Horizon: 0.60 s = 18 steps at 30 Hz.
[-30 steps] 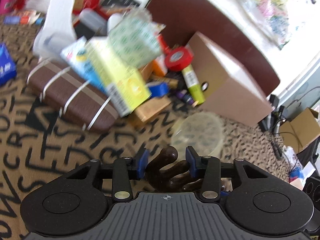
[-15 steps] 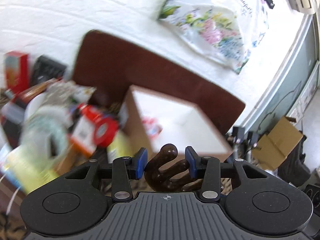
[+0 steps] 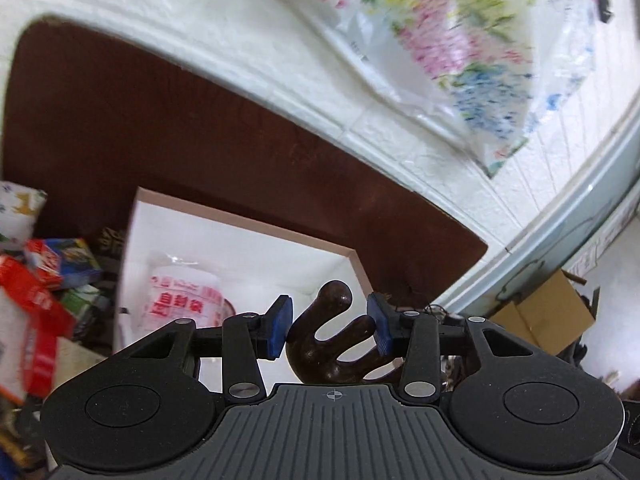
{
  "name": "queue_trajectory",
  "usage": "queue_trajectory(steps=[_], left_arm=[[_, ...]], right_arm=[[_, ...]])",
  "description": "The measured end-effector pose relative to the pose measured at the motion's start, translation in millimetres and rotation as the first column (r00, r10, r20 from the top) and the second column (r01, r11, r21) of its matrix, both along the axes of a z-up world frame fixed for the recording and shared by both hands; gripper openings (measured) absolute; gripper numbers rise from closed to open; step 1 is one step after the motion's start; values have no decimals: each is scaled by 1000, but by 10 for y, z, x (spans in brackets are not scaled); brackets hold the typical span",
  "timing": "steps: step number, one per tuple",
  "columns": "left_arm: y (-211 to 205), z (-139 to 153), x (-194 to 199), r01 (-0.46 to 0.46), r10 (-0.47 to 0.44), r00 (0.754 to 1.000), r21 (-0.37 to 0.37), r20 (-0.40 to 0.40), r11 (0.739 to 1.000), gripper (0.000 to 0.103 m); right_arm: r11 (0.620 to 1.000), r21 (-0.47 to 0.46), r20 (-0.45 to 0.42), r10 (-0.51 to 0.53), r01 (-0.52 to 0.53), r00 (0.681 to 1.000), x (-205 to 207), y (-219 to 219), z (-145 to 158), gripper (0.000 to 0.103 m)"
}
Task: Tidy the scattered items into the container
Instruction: 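Carry the wooden comb with the left gripper over the box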
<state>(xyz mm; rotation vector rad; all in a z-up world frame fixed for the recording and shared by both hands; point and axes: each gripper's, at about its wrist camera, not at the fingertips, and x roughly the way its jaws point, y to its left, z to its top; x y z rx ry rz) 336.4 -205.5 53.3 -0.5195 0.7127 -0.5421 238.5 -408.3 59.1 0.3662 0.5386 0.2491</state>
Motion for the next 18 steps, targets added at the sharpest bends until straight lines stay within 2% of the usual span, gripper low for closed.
queue_trajectory(steps=[3,8,12,15,18], left_arm=[[-169,-265,344,-16,14,996,-29,-85,999,52],[-368,-732,794,-29,24,985,-29,-170,999,52],[-453,-1074,1074,-53,38,966,-55,-255,997,54],[-564,-1227,1192,-52,46,962,-17,-269,999,54],[-651,-1311,1265,-43,39,963,-6,-268,999,65]], right_arm=[[1000,0,-77,-25,25,997,356,-194,-135,25],[997,-53,-177,-62,54,982,820,-392,-409,24],[997,-1,-239,-72,74,968,1138,-618,-615,22],[996,-41,-280,-85,76,956,1341,-642,-787,20],[991,-110,-300,-102,72,948,1508,-623,-907,20]])
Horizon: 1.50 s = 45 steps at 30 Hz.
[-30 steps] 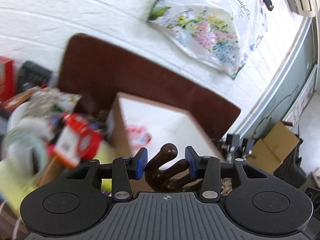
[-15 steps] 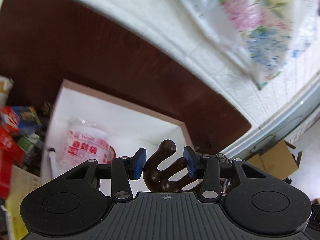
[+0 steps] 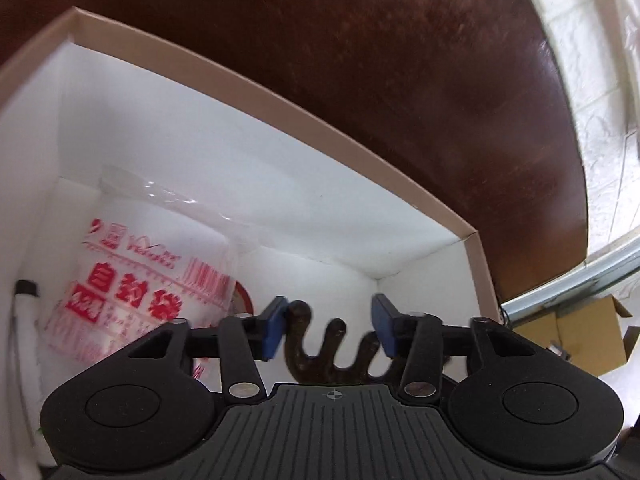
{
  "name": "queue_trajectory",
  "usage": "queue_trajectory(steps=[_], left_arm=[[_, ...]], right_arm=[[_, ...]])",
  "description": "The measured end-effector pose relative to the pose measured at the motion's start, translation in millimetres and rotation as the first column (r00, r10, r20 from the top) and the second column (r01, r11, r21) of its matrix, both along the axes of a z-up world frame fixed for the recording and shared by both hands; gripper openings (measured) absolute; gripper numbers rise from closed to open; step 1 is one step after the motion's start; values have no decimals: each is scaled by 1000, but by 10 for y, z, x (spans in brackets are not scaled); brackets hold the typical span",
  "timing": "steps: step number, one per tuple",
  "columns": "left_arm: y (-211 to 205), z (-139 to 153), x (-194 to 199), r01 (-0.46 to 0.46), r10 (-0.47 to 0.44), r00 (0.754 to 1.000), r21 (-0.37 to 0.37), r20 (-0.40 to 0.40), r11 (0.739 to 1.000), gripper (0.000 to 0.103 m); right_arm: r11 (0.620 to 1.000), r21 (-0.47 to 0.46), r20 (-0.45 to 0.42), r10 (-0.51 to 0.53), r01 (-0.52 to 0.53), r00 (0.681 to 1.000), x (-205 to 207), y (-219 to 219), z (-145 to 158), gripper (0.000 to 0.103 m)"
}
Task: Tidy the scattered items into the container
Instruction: 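Carry the wooden comb with the left gripper over the box, then open the left gripper to drop the comb into the box, then move the left tool back toward the yellow medicine box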
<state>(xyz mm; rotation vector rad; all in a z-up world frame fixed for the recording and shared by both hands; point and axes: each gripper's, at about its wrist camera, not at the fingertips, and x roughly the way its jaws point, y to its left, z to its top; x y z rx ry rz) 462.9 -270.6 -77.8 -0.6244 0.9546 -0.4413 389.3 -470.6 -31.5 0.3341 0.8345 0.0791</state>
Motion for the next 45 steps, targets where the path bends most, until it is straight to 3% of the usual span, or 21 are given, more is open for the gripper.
queue_trajectory(steps=[2,3,4,6,8,11,14,22,27,34,37,41,45], left_arm=[[-27,-36,39,-4,4,1000,-12,3,1000,77],[-31,-50,48,-3,3,1000,-29,6,1000,93],[-33,-57,54,-2,2,1000,-38,12,999,103],[-37,-49,32,-2,3,999,-22,38,1000,103],[-10,-52,36,-12,13,999,-24,40,1000,103],[64,-60,50,-20,21,1000,-56,15,998,103],[93,4,57,-12,12,1000,-43,11,999,103],[181,277,-145,26,-24,998,-45,52,999,103],[393,567,-543,87,-80,991,-68,105,994,103],[942,962,-1528,146,-131,971,-62,202,987,103],[1232,1031,-2007,150,-135,959,-44,249,988,103],[1642,1070,-2650,103,-110,941,41,319,994,103],[2001,977,-3213,25,-68,920,115,385,993,103]], right_arm=[[1000,-6,-9,-9,9,1000,87,-24,-59,20],[1000,-6,-10,-17,17,1000,126,-37,-81,20],[1000,-5,-11,-27,27,1000,164,-47,-103,20],[998,-8,3,-56,56,998,201,-63,-148,22],[996,14,18,-83,83,996,209,-83,-171,50],[998,34,24,-57,56,998,182,-26,-182,73],[999,44,33,-21,19,999,142,52,-169,88],[999,45,53,-19,17,998,21,169,-19,93],[997,80,69,14,-20,998,-291,218,230,93],[992,50,208,103,-116,973,-1140,665,602,96],[986,54,274,136,-157,952,-1589,919,625,98],[967,86,326,202,-242,924,-2119,1333,570,101],[947,28,371,287,-319,883,-2583,1840,484,101]])
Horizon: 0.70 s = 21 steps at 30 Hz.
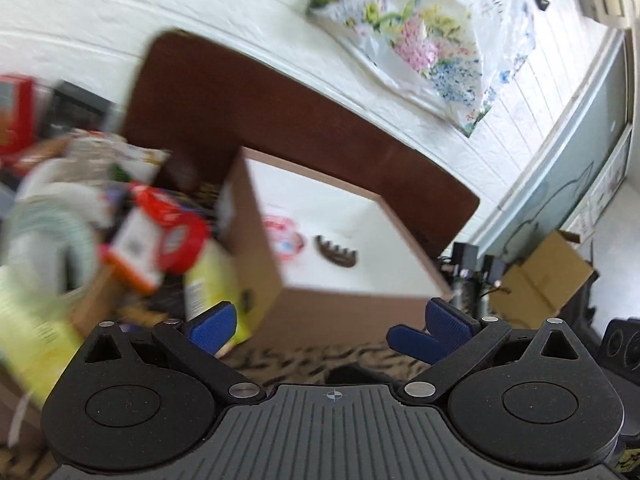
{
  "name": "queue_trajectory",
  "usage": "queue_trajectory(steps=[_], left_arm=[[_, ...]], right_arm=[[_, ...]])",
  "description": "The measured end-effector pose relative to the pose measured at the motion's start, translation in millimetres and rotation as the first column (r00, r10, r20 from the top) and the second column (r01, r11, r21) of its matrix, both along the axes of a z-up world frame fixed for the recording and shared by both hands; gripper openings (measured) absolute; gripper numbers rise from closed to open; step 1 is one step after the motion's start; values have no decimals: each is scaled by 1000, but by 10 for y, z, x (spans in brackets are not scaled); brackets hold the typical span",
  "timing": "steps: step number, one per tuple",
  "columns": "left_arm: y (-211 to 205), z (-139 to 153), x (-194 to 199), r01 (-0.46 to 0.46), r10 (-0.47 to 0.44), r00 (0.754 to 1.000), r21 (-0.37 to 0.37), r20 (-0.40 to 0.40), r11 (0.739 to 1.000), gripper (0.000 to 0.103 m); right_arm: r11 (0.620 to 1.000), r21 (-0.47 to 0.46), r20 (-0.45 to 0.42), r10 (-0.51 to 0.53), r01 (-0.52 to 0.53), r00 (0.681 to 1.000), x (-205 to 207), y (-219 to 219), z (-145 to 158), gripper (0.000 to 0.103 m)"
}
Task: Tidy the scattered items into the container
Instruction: 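Move the left tool back toward the yellow medicine box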
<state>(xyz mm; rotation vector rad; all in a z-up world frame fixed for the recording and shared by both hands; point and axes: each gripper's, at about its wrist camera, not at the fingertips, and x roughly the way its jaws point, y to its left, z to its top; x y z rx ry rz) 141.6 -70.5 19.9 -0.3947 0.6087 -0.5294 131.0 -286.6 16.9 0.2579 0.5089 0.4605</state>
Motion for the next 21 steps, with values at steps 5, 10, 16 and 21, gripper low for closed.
queue_trajectory(steps=[5,10,16,21], left_arm=[[493,-283,-527,-81,82,997,28,-3,996,103],[943,-605,-823,-153,155,987,49,-49,987,103],[1404,-1021,-889,-278,283,942,53,-182,959,103],[1501,-1148,-833,-288,297,937,71,-186,955,103]], right_arm=[[995,-33,13,93,-93,996,-404,626,-243,101],[982,-67,1,179,-178,984,-629,1077,-506,100],[980,-25,-96,192,-195,977,-687,1340,-850,96],[987,8,-191,161,-162,968,-592,1337,-1109,85]])
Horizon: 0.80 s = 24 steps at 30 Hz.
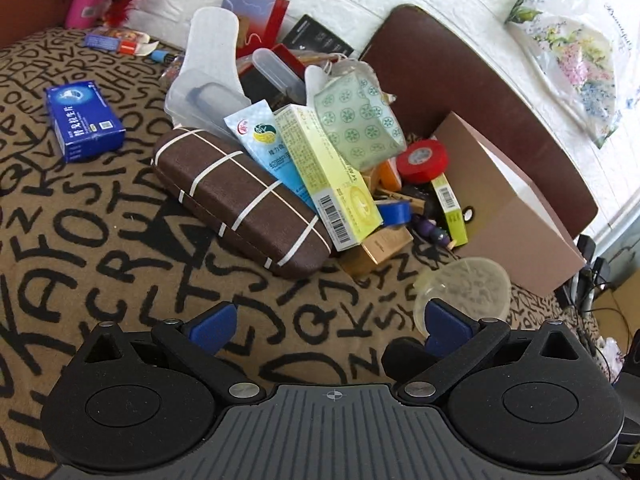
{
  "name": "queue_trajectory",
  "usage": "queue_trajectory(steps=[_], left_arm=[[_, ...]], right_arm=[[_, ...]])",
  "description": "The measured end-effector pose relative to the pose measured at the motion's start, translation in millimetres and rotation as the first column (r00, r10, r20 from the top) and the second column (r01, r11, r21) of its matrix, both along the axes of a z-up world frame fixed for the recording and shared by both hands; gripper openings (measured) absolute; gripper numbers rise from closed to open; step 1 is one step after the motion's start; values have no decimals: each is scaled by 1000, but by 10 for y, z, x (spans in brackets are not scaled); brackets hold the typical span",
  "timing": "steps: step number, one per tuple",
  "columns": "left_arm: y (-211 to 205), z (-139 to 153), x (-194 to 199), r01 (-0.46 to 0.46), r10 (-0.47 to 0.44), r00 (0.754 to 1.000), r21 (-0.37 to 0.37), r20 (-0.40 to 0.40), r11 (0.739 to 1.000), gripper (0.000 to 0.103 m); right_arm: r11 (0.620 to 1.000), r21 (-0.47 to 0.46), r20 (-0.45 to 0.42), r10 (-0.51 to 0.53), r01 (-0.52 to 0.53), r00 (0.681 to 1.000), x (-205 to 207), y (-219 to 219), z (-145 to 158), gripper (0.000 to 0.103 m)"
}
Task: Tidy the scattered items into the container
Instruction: 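Move the left tool back toward the yellow medicine box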
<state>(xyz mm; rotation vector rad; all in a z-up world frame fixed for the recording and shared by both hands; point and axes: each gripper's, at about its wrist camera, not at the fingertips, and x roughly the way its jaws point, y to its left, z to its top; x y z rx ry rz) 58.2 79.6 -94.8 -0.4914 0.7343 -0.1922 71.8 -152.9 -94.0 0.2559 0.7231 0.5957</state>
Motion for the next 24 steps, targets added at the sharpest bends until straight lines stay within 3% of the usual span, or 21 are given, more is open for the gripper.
queue_trajectory(steps=[9,15,24], left_arm=[[-92,41,235,30,-30,998,20,46,999,103],[26,113,506,-27,24,997,30,79,999,103],[239,310,1036,-82,73,986,58,150,995,98]], right_arm=[[997,-54,19,-47,48,999,257,-9,-92,76],[998,-46,29,-50,52,998,435,66,-101,74],[994,-71,114,-74,82,991,625,343,-56,66]])
